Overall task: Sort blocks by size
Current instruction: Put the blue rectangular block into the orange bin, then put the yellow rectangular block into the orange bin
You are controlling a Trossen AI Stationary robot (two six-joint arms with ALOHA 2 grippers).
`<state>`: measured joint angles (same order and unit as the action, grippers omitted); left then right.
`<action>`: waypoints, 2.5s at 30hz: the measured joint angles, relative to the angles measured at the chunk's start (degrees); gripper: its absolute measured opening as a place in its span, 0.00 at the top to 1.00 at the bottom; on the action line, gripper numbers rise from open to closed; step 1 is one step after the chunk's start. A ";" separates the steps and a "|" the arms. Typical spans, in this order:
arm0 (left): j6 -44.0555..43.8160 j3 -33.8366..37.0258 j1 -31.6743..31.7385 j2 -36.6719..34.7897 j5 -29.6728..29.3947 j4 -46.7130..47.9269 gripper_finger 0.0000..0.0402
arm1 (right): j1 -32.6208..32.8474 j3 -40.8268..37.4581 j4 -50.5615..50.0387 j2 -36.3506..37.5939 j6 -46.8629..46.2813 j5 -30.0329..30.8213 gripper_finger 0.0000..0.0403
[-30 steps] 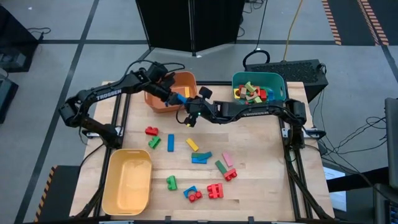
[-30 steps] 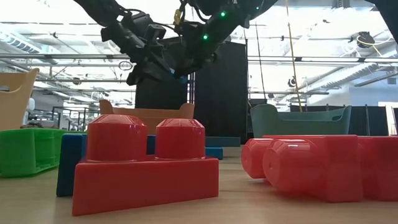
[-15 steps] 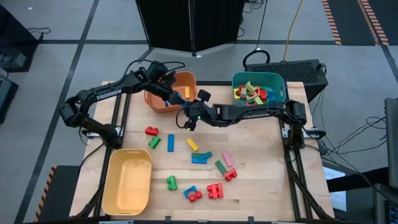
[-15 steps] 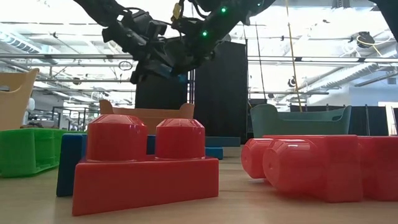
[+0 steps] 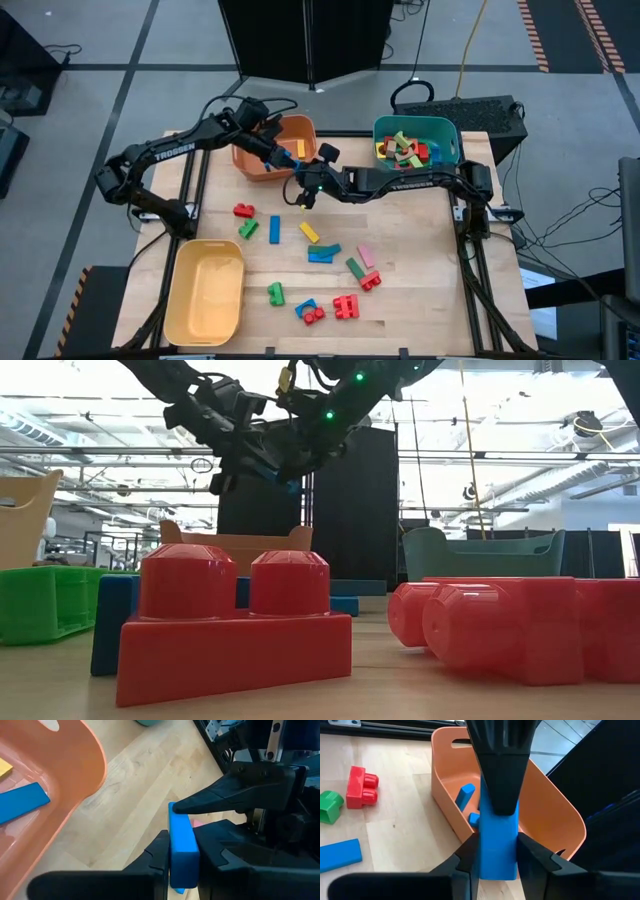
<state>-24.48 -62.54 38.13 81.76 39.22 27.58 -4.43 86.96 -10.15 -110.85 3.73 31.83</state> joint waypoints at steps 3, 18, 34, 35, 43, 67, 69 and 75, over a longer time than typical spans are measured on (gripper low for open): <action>0.89 -0.02 0.00 0.00 -0.02 0.19 0.89 | -0.01 -0.02 0.00 0.00 0.00 0.08 0.78; 5.86 -0.11 4.55 -0.04 -11.35 4.65 0.90 | -0.84 -0.02 -1.16 -0.02 -8.46 -0.22 0.57; 9.94 -0.09 9.61 0.77 -21.74 6.75 0.86 | -0.84 -0.04 -1.63 -2.71 -15.50 -11.95 0.52; 9.96 -0.09 9.74 1.11 -21.91 6.97 0.85 | -0.84 -0.08 -1.07 -3.08 -15.56 -14.16 0.52; 8.93 -0.04 9.77 4.12 -23.31 7.73 0.85 | -0.21 -0.11 -0.71 -4.46 -16.79 -16.11 0.52; 7.09 -0.04 9.79 4.52 -29.35 6.43 0.56 | 0.78 -0.11 -5.16 -4.44 -24.11 -20.28 0.52; 7.03 -0.04 9.79 4.52 -29.31 6.49 0.53 | 0.75 -0.11 -5.30 -4.44 -25.87 -21.27 0.52; 6.96 -0.04 9.75 4.52 -28.83 6.55 0.51 | 1.51 0.00 -6.67 -5.11 -28.55 -27.67 0.52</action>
<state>-17.52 -62.59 47.88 86.28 10.39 34.13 -2.92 86.96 -16.83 -115.96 -24.82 4.16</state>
